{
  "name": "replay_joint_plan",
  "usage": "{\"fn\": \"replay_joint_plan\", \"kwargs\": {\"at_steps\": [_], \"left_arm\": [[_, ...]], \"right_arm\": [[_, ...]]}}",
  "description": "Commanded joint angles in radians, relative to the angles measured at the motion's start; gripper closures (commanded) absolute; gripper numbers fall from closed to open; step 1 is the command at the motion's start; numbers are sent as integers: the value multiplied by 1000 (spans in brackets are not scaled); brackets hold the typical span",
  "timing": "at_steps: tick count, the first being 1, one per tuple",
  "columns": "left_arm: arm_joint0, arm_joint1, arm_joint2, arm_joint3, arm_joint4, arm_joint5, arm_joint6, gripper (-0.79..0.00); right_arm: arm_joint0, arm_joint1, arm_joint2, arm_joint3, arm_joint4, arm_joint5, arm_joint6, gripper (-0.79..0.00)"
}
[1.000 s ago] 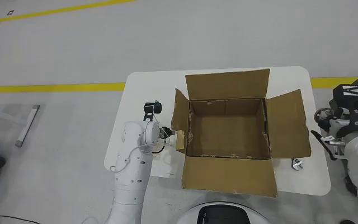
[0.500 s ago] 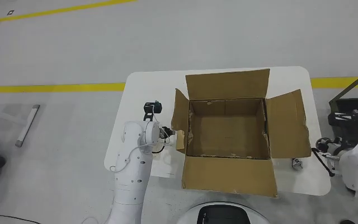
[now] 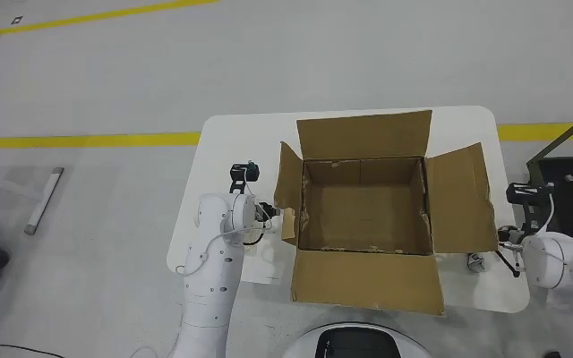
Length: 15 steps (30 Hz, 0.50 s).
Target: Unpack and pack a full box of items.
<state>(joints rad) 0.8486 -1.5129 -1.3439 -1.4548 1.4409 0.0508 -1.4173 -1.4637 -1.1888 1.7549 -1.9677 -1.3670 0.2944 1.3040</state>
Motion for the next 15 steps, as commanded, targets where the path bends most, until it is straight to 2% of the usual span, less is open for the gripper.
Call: {"fn": "replay_joint_plan", "kwargs": {"at_steps": [1, 15], "left_arm": [[0, 0, 0, 0, 0, 0, 0, -785], [0, 0, 0, 0, 0, 0, 0, -785]], "right_arm": [[9, -1, -12, 18, -3, -3, -3, 0], [69, -6, -72, 101, -44, -25, 1, 0]]}}
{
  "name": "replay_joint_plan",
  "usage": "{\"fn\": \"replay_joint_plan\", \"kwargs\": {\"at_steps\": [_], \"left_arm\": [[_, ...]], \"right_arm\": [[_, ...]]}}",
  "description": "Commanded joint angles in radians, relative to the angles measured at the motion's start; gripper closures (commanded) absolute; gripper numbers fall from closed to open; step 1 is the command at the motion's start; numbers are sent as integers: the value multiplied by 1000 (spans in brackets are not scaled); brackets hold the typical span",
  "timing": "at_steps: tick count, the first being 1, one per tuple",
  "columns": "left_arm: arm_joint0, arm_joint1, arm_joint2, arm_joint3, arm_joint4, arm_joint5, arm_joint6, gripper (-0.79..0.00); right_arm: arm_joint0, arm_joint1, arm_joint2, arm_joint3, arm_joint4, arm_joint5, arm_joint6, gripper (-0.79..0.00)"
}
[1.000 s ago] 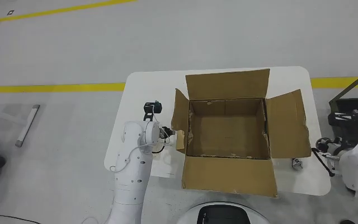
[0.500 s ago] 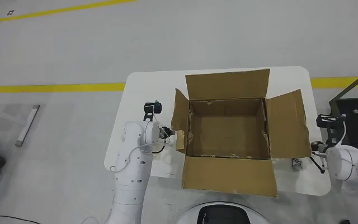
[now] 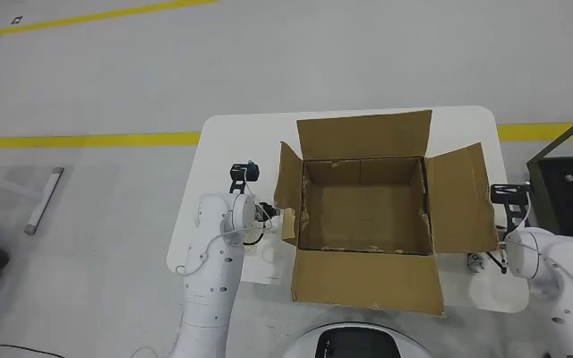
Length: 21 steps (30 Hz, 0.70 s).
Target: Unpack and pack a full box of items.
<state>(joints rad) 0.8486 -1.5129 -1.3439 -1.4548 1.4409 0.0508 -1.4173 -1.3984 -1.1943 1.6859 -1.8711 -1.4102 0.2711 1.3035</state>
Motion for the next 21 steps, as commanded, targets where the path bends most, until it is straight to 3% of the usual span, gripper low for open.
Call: {"fn": "replay_joint_plan", "kwargs": {"at_steps": [1, 14, 21], "left_arm": [[0, 0, 0, 0, 0, 0, 0, -785], [0, 0, 0, 0, 0, 0, 0, -785], [0, 0, 0, 0, 0, 0, 0, -785]], "right_arm": [[7, -1, -6, 8, -2, -3, 3, 0], [31, -5, -29, 46, -26, -20, 17, -6], [35, -6, -35, 61, -36, -30, 25, -225]]}}
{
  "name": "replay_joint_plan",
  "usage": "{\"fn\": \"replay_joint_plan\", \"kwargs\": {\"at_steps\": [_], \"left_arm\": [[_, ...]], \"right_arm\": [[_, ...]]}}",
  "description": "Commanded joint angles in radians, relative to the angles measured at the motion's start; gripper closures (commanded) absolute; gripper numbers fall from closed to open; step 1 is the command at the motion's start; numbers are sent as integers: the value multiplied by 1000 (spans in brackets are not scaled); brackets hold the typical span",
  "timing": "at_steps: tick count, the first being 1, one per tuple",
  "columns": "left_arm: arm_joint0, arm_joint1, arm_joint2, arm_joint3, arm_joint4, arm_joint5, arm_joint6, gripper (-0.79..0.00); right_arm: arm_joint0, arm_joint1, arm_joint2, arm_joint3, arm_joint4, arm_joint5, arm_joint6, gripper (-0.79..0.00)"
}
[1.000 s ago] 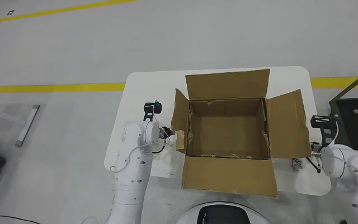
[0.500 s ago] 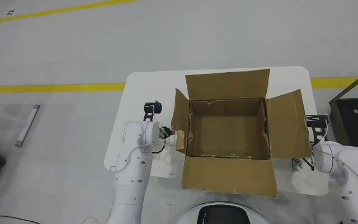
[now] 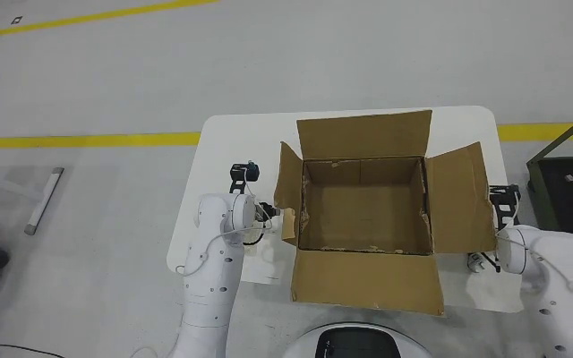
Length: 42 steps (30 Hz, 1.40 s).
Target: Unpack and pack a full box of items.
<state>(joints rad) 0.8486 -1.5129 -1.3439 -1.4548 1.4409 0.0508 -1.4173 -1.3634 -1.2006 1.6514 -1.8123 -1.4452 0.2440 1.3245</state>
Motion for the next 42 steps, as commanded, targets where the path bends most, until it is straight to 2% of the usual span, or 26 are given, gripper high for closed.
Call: {"fn": "replay_joint_plan", "kwargs": {"at_steps": [1, 3, 7, 11, 13, 14, 15, 16, 22, 26, 30, 33, 42], "left_arm": [[0, 0, 0, 0, 0, 0, 0, -785], [0, 0, 0, 0, 0, 0, 0, -785], [0, 0, 0, 0, 0, 0, 0, -785], [0, 0, 0, 0, 0, 0, 0, -785], [0, 0, 0, 0, 0, 0, 0, -785], [0, 0, 0, 0, 0, 0, 0, -785], [0, 0, 0, 0, 0, 0, 0, -785], [0, 0, 0, 0, 0, 0, 0, -785], [0, 0, 0, 0, 0, 0, 0, -785], [0, 0, 0, 0, 0, 0, 0, -785], [0, 0, 0, 0, 0, 0, 0, -785], [0, 0, 0, 0, 0, 0, 0, -785], [0, 0, 0, 0, 0, 0, 0, -785]], "right_arm": [[1, 0, 0, 2, -1, -3, 5, -243], [1, -1, 2, 2, 1, -4, 3, -249], [-2, -1, 13, -14, 12, -11, -2, -317], [-11, -2, 57, -68, 45, 16, -36, -299], [-25, -3, 101, -118, 67, 42, -73, -215], [-32, -3, 128, -152, 77, 58, -105, -86], [-44, -3, 151, -178, 85, 64, -132, -9], [-57, -3, 174, -206, 94, 71, -163, 0], [-135, -9, 306, -391, 175, 90, -336, 0], [-199, -16, 369, -538, 242, 82, -405, 0], [-206, -16, 389, -538, 286, 7, -509, 0], [-211, -15, 383, -538, 304, -43, -523, 0], [-211, -15, 383, -538, 304, -43, -523, 0]]}}
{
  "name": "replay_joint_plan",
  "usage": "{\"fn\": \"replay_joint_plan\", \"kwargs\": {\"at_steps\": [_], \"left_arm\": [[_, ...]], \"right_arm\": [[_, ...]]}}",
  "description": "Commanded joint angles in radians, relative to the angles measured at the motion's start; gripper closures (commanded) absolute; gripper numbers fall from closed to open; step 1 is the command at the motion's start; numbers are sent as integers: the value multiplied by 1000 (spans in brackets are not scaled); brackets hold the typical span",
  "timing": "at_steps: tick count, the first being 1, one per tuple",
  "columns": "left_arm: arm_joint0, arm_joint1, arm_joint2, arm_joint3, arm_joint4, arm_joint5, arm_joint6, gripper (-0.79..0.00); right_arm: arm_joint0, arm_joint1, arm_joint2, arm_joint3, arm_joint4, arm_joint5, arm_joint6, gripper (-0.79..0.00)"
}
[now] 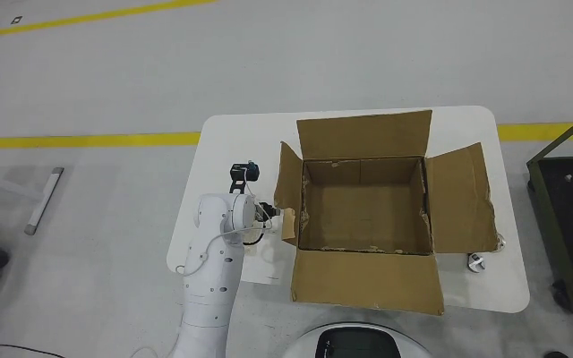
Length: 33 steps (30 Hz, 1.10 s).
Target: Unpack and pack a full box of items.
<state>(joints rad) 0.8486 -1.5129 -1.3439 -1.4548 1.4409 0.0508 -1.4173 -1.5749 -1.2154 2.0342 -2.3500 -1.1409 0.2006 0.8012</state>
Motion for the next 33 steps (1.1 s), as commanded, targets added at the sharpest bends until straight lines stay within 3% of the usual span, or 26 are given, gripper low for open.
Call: {"fn": "replay_joint_plan", "kwargs": {"at_steps": [1, 4, 11, 18, 29, 33], "left_arm": [[3, 0, -1, -1, -1, 0, 8, -785], [23, 6, -13, -27, 4, -19, 46, -785], [41, 23, -76, -94, -52, -115, -14, -785], [29, 45, -143, -73, -145, -248, -93, -785], [27, 49, -146, -67, -154, -275, -100, -785], [54, 55, -122, -61, -101, -304, -28, -785]], "right_arm": [[0, 0, 0, 0, 0, 0, 0, 0], [-8, -1, -7, 8, 7, -10, -21, 0], [-47, -10, -30, 32, 96, -62, -203, 0], [-108, -15, -12, 55, 138, -182, -390, 0], [-118, -16, -9, 65, 135, -180, -399, 0], [-123, -17, -20, 68, 126, -184, -417, 0]]}}
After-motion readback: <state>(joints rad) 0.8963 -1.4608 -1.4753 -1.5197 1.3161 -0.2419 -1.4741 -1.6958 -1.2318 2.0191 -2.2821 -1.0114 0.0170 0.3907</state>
